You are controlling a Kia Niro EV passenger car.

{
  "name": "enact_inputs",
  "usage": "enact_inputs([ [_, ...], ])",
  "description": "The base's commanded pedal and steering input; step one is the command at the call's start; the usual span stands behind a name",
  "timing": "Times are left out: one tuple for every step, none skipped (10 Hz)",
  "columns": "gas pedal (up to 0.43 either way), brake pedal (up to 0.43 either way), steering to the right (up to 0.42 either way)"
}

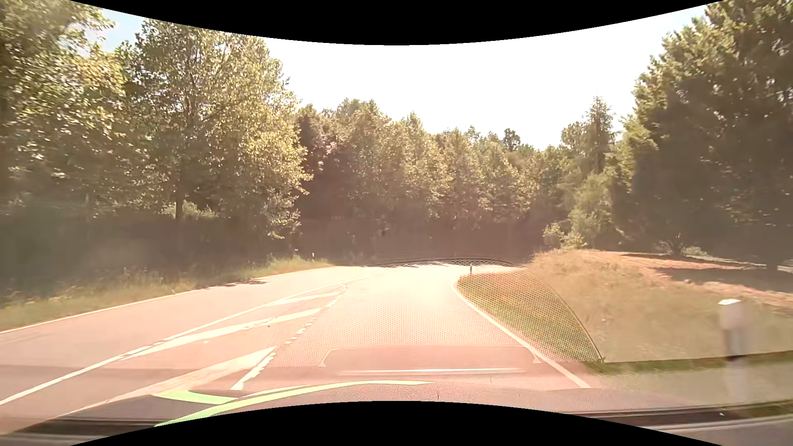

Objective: Follow the waypoints while adhering to traffic rules and regulations

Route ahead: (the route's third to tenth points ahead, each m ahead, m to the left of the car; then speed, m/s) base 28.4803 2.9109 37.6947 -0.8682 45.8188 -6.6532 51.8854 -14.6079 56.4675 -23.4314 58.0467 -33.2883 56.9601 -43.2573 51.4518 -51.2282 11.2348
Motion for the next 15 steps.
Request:
enact_inputs([
  [0.000,0.000,0.003],
  [0.000,0.000,0.007],
  [0.000,0.000,0.010],
  [0.000,0.000,0.016],
  [0.000,0.000,0.021],
  [0.000,0.000,0.025],
  [0.000,0.000,0.030],
  [0.000,0.000,0.035],
  [0.000,0.000,0.041],
  [0.000,0.006,0.047],
  [0.000,0.049,0.054],
  [0.000,0.085,0.060],
  [0.000,0.104,0.063],
  [0.000,0.128,0.066],
  [0.000,0.134,0.070],
])
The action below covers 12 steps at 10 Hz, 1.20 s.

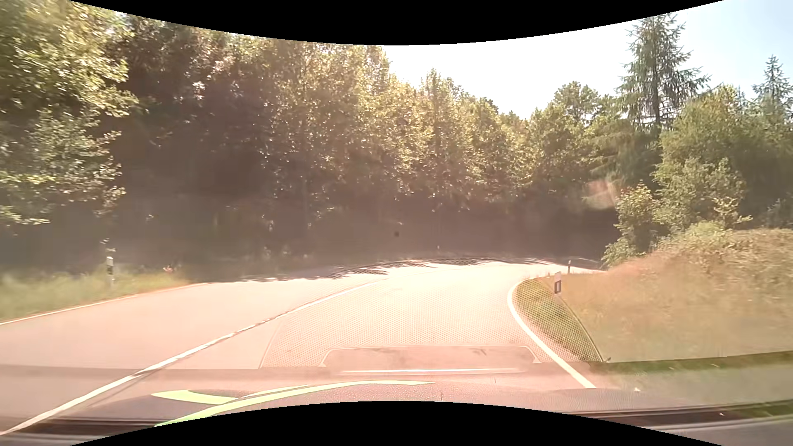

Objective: Follow the waypoints while adhering to traffic rules and regulations

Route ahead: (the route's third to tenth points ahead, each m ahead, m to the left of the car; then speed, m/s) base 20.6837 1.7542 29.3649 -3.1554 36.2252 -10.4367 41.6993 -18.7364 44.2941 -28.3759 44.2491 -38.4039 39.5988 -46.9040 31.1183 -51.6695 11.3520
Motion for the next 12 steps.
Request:
enact_inputs([
  [0.000,0.134,0.076],
  [0.000,0.140,0.080],
  [0.000,0.140,0.086],
  [0.000,0.140,0.092],
  [0.000,0.146,0.096],
  [0.000,0.146,0.100],
  [0.000,0.146,0.102],
  [0.000,0.146,0.104],
  [0.000,0.146,0.107],
  [0.000,0.146,0.111],
  [0.000,0.146,0.115],
  [0.000,0.146,0.118],
])
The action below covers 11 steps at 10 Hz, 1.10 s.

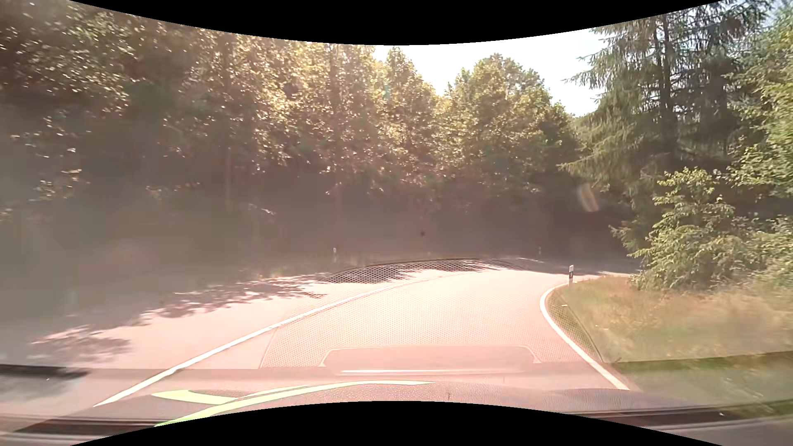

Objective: Follow the waypoints while adhering to traffic rules and regulations

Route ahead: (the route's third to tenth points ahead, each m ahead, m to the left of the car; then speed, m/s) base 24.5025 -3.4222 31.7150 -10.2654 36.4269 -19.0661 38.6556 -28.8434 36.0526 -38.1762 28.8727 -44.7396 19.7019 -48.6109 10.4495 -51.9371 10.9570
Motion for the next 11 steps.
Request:
enact_inputs([
  [0.000,0.146,0.120],
  [0.000,0.146,0.122],
  [0.000,0.146,0.122],
  [0.000,0.146,0.123],
  [0.000,0.146,0.125],
  [0.000,0.146,0.128],
  [0.000,0.146,0.130],
  [0.000,0.146,0.131],
  [0.000,0.146,0.131],
  [0.000,0.146,0.134],
  [0.000,0.146,0.136],
])
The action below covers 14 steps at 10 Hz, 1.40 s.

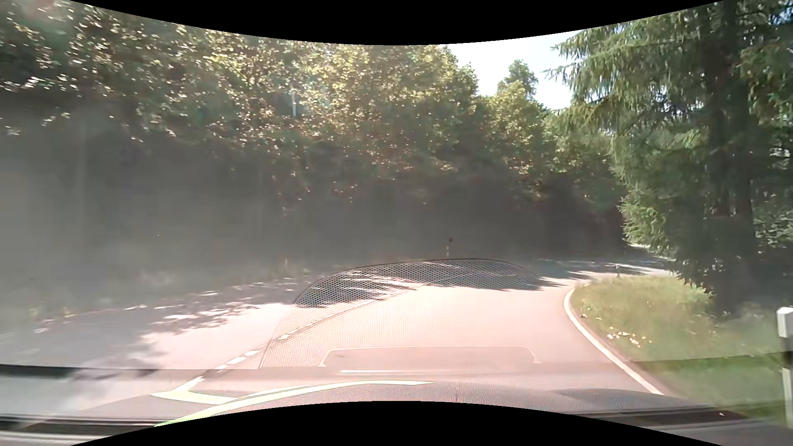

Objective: Follow the waypoints while adhering to traffic rules and regulations

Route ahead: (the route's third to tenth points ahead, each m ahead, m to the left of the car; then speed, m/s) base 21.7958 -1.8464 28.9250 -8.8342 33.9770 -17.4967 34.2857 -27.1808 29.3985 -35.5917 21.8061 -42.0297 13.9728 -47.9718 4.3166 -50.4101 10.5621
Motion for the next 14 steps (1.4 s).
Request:
enact_inputs([
  [0.000,0.146,0.139],
  [0.000,0.146,0.141],
  [0.000,0.146,0.141],
  [0.000,0.146,0.142],
  [0.000,0.146,0.143],
  [0.000,0.146,0.143],
  [0.000,0.146,0.143],
  [0.000,0.146,0.142],
  [0.000,0.146,0.142],
  [0.000,0.146,0.142],
  [0.000,0.146,0.143],
  [0.000,0.146,0.142],
  [0.000,0.146,0.142],
  [0.000,0.152,0.144],
])
